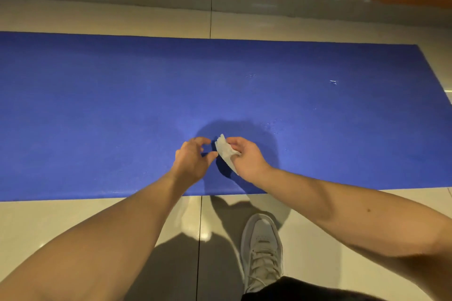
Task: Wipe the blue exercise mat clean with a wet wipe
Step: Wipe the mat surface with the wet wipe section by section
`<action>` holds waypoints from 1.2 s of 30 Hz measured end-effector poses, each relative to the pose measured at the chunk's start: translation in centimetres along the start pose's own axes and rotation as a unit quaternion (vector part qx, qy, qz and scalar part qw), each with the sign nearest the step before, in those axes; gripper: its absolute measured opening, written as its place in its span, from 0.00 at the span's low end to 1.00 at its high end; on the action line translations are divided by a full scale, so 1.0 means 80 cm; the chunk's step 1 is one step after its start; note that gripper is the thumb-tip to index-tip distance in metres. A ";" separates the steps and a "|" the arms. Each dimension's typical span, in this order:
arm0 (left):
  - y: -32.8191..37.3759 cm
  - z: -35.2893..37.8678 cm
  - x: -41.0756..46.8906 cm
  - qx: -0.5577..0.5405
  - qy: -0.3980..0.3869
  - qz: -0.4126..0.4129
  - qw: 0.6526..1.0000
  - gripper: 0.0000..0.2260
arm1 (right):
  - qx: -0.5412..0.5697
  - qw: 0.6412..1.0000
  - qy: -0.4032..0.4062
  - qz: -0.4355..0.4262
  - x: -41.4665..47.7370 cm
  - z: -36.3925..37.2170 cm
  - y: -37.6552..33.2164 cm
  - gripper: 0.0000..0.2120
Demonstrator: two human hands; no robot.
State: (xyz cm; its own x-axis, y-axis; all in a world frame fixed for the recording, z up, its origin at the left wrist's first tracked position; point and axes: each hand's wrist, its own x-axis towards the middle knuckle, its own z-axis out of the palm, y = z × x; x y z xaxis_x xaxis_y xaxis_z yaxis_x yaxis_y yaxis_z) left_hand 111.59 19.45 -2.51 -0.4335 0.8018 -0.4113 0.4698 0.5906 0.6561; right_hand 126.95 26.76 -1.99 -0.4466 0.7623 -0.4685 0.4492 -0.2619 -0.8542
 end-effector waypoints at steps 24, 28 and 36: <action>0.044 0.009 -0.082 -0.050 -0.053 0.055 0.996 0.09 | -0.046 0.992 -0.106 0.047 -0.075 -0.047 -0.009 0.33; 0.051 0.006 -0.086 -0.045 -0.038 0.034 0.998 0.06 | -0.062 0.993 -0.090 0.032 -0.076 -0.057 -0.014 0.18; 0.080 -0.007 -0.090 -0.046 -0.018 0.035 0.998 0.06 | 0.042 0.988 -0.132 0.069 -0.083 -0.088 -0.039 0.05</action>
State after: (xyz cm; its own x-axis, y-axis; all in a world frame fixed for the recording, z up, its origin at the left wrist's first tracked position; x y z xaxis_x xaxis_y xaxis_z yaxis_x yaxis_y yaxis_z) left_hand 117.33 17.39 5.00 -0.3739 0.8447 -0.3830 0.4246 0.5231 0.7390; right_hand 133.98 26.70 5.42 -0.5759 0.5379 -0.6156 0.4597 -0.4096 -0.7880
